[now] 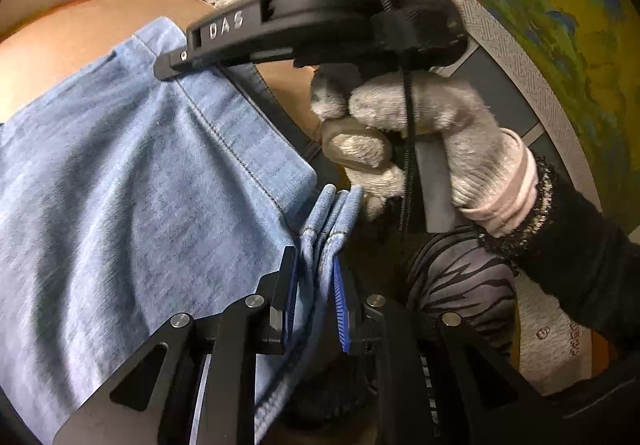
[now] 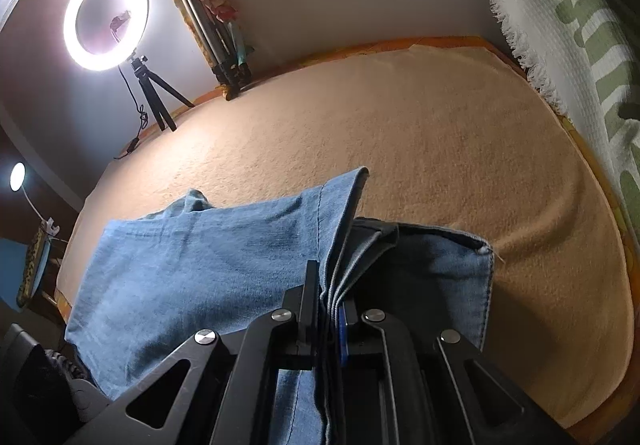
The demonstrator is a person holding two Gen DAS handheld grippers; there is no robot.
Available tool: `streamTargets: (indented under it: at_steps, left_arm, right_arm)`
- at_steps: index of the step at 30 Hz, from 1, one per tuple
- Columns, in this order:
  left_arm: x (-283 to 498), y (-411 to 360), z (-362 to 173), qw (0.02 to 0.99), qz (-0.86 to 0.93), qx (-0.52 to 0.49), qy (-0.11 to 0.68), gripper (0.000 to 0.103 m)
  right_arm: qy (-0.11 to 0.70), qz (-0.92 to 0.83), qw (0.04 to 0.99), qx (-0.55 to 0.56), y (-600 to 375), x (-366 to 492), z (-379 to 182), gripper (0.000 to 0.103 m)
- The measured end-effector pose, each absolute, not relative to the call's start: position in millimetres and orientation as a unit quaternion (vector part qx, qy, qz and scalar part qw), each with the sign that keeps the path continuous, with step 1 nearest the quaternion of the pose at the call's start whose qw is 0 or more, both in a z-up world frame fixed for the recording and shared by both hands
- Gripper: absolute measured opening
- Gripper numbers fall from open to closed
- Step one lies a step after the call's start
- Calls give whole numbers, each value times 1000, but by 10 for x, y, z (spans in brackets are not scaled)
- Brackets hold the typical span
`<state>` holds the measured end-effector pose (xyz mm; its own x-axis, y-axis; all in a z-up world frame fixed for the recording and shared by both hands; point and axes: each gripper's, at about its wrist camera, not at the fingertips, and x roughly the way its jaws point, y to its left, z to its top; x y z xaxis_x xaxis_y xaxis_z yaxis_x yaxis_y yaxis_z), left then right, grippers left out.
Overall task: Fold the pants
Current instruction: 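Open both grippers and release the folded edge, then grasp the end of the folded jeans with both grippers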
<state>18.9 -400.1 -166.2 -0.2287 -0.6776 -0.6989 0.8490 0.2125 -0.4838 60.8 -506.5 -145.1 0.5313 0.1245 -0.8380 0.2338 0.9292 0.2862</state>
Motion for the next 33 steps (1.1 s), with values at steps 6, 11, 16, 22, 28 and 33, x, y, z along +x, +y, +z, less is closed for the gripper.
streamTargets:
  at_steps: [6,11,16,22,28,33]
  left_arm:
    - [326,-3690,-1476,648,-597,67,468,27]
    - [559,-3221,-1288,692,-563,44,450,27]
    - [853,-2519,-938,748,-516,22,418,27]
    - [1150,-1529,-408,817,-437,-8,376,27]
    - [1170,-689,116,865,-372,-41,333,27]
    - [977,-468,589,884,-352,-29,307,27]
  right_arm:
    - [485,-70,854,173,-5132,541,-1355,38]
    - [463,-78,864,184,-5180,394,-1087,40]
    - [438,-53,878,184,-5000,331,-820,44]
    - [427,2,887,178,-4546,424,-674,50]
    - [431,56,884,172,-4065,587,-642,50]
    - [436,93,881,160,-3676,752,-614,50]
